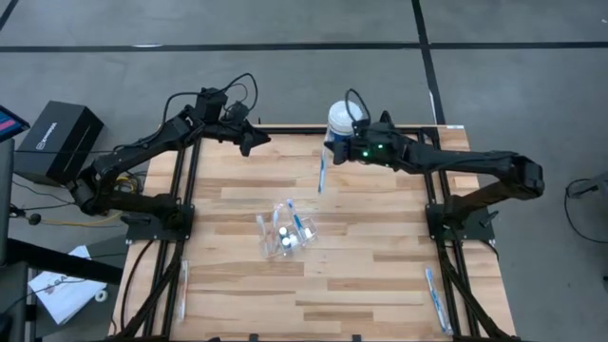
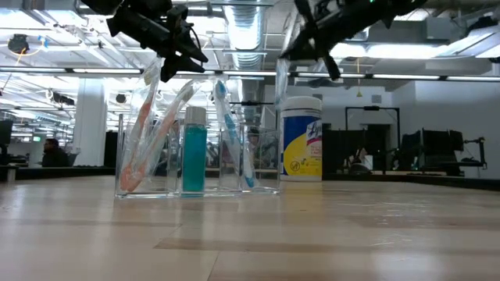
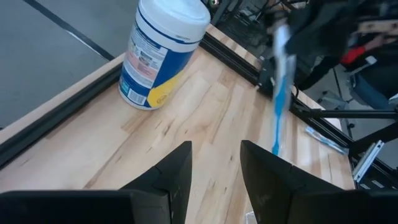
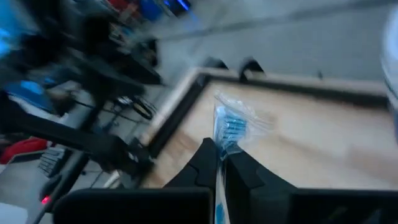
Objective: Pick & Place toothbrushing station
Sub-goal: Put the top blue toothbrush into the transparent organizer, then put the blue toothbrush into the transparent organizer
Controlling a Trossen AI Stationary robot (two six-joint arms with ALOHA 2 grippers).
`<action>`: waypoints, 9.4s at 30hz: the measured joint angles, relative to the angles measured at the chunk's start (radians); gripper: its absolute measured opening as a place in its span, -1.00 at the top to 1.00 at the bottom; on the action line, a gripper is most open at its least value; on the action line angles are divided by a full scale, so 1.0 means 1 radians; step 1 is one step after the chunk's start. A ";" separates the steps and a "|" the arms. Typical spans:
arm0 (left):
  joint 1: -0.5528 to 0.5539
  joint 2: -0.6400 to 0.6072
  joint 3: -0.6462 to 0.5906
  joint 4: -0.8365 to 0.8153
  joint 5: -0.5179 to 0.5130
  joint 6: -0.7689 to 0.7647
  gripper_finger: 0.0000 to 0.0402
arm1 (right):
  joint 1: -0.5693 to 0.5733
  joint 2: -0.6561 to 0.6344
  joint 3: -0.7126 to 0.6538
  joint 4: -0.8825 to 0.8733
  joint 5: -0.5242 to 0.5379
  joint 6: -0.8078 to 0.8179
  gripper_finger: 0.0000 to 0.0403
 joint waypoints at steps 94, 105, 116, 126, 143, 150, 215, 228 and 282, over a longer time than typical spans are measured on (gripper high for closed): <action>-0.097 0.000 0.000 0.126 -0.054 -0.023 0.35 | 0.471 0.399 0.000 0.419 0.101 -0.516 1.00; -0.097 0.000 0.000 0.127 -0.054 -0.026 0.35 | 0.467 0.397 -0.141 0.602 0.099 -0.456 1.00; -0.097 0.000 0.000 0.127 -0.055 -0.026 0.35 | 0.467 0.395 -0.196 0.707 0.097 -0.437 1.00; -0.097 0.000 0.000 0.127 -0.055 -0.026 0.35 | 0.466 0.395 -0.197 0.715 0.087 -0.332 0.43; -0.097 0.001 -0.037 0.127 -0.055 -0.027 0.35 | 0.451 0.258 -0.196 0.724 0.087 -0.384 -0.30; -0.138 0.002 -0.091 0.134 -0.049 -0.018 0.35 | 0.369 0.091 -0.125 0.538 0.023 -0.406 -0.24; -0.129 0.000 -0.091 0.289 0.011 -0.034 0.35 | 1.090 0.009 -0.083 -1.016 -0.501 1.135 0.04; -0.129 0.000 -0.091 0.286 0.011 -0.034 0.35 | 1.050 0.009 -0.235 -0.935 -0.536 1.070 0.05; -0.073 0.000 -0.091 0.280 -0.010 -0.024 0.35 | 0.992 0.007 -0.508 -0.430 -0.500 1.132 0.96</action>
